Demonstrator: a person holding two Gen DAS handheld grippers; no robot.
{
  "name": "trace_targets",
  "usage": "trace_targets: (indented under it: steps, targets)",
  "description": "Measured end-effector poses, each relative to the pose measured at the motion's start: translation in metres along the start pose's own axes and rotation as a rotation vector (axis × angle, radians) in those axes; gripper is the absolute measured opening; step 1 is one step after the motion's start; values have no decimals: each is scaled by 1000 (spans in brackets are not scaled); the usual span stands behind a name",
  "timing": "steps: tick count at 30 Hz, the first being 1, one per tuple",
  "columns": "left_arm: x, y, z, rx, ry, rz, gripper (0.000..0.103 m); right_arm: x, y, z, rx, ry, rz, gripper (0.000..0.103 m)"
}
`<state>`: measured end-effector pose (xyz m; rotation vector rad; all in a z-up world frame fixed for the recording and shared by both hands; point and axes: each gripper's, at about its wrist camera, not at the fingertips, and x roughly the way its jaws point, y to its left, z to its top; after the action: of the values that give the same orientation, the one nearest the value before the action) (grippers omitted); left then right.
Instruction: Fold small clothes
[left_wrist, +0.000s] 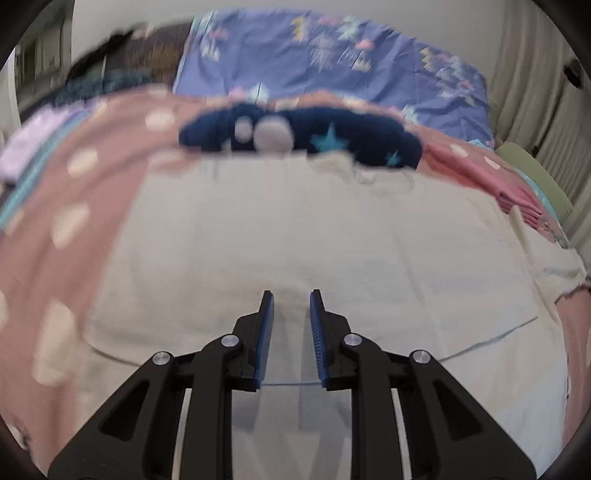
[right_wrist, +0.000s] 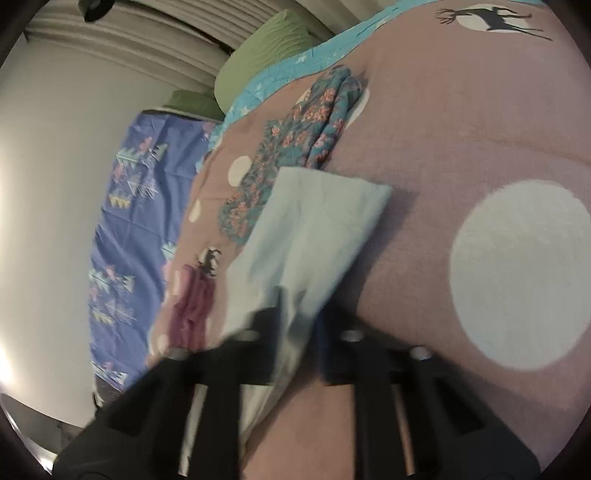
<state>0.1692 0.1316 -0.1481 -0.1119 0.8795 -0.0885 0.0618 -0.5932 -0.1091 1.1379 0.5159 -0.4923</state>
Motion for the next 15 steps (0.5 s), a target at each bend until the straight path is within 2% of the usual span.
trace_targets:
  steps: [2, 4, 7, 10, 11, 12, 14, 15]
  targets:
    - [4, 1, -3, -7, -12, -5, 22, 0, 2, -3, 19, -17, 14, 4]
    - [6, 2, -2, -7, -11, -4, 22, -3, 19, -14, -16, -29, 55, 4]
    - [6, -4, -4, 8, -12, 13, 22, -2, 82, -55, -188, 27, 163, 4]
    - [5, -5, -4, 10, -17, 15, 22, 4, 162, -135, -416, 174, 319, 4]
    - [4, -5, -4, 6, -18, 10, 22, 6, 190, -175, -513, 234, 377, 4]
    - [4, -3, -4, -2, -18, 0, 22, 6, 204, -199, -565, 269, 407, 4]
    - [2, 0, -4, -17, -18, -16, 22, 12, 236, -278, -727, 419, 494, 4]
    - [2, 1, -4, -25, -18, -25, 22, 17, 243, -302, -779, 475, 511, 4]
